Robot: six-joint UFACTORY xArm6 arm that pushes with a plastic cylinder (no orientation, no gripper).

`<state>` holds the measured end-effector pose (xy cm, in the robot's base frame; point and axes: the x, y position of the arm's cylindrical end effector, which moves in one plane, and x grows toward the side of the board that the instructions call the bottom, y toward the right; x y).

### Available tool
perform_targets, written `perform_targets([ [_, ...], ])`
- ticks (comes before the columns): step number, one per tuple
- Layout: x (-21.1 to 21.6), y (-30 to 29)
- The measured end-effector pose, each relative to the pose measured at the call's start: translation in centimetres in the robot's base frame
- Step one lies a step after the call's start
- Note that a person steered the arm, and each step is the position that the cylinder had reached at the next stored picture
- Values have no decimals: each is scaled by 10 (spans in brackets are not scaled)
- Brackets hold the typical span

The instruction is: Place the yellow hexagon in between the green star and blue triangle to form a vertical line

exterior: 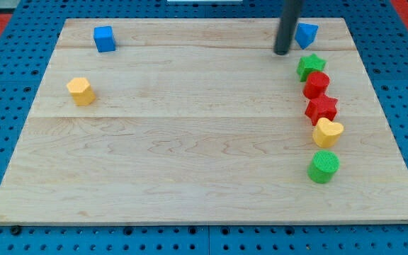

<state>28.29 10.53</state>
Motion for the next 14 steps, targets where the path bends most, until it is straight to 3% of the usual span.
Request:
perform_targets([
  [1,16,-116],
  [3,141,-173],
  [4,174,-281],
  [5,147,-351],
  [6,128,-304],
  [8,70,-331],
  [9,67,-264],
  [11,87,-268],
  [13,95,-175],
  [14,59,-120],
])
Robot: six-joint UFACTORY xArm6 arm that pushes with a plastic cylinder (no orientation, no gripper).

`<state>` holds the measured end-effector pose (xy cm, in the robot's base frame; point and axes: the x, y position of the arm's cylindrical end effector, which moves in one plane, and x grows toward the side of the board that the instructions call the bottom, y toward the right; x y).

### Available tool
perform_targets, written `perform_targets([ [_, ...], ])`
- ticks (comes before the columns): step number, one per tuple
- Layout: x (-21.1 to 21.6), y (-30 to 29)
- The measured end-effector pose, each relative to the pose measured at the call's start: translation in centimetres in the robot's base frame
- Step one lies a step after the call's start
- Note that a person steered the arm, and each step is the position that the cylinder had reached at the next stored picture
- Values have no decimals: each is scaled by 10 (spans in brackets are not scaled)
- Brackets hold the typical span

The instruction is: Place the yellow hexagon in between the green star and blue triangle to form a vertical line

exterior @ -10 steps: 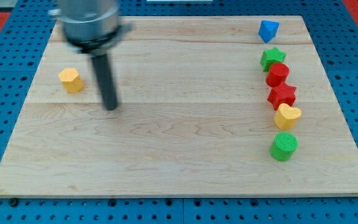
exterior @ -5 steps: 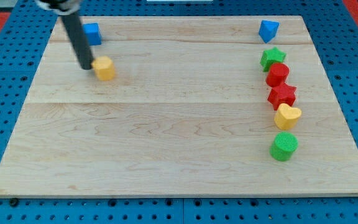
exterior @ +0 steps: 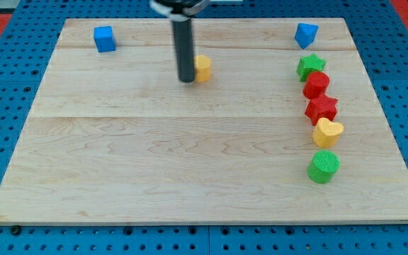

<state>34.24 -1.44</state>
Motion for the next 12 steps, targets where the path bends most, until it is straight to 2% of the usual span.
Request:
perform_targets([
  [1,-27,-2],
  [2,-34,16],
  [5,-52,150],
  [6,-82,116],
  [7,-104,147],
  [11,-73,145],
  [12,-69,161],
])
